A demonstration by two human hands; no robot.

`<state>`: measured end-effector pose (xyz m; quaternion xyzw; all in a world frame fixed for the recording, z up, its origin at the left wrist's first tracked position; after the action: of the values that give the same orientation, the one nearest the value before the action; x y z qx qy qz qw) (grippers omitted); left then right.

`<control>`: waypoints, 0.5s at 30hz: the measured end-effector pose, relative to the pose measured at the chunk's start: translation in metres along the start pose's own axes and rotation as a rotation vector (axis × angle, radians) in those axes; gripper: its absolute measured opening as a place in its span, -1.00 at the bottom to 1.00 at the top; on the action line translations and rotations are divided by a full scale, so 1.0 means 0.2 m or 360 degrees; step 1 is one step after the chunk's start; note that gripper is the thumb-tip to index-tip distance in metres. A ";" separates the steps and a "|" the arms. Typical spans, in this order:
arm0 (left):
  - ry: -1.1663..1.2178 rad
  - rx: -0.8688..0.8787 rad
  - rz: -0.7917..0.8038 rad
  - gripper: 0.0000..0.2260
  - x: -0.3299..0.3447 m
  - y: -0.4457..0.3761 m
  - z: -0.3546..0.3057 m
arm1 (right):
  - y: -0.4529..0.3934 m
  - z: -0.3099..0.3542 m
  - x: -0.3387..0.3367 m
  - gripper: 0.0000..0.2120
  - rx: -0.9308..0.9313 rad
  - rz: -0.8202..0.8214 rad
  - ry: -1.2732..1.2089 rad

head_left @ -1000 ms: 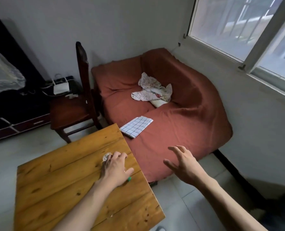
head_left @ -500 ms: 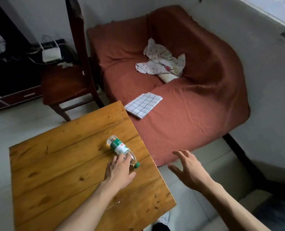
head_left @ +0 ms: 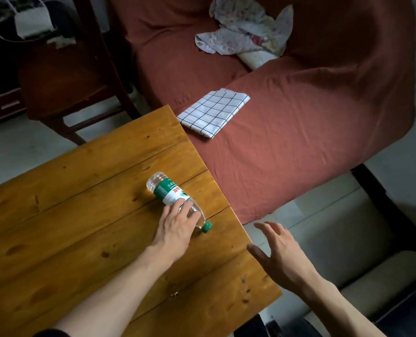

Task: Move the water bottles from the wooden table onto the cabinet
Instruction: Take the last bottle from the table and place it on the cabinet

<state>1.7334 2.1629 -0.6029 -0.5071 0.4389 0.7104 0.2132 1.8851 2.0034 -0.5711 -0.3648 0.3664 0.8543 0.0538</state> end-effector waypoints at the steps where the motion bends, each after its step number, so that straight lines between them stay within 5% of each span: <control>1: -0.0034 0.0022 -0.0007 -0.45 0.02 -0.02 0.00 | -0.01 -0.01 0.02 -0.37 0.0009 0.0001 -0.0014; 15: -0.0105 0.0187 -0.0231 -0.35 0.12 -0.19 0.05 | -0.12 -0.04 0.11 -0.39 0.0055 -0.0024 -0.0203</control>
<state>1.7467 2.1887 -0.6394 -0.5006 0.4347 0.6824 0.3078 1.8820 2.0109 -0.6034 -0.3114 0.3742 0.8688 0.0898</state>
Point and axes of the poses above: each hand's wrist, its own y-axis away from the middle knuckle, its own x-axis out of the palm, z = x × y, the point moved 9 cm from there along -y, towards the middle knuckle, and after that the axes turned 8 degrees about -y, right-handed, at the moved point
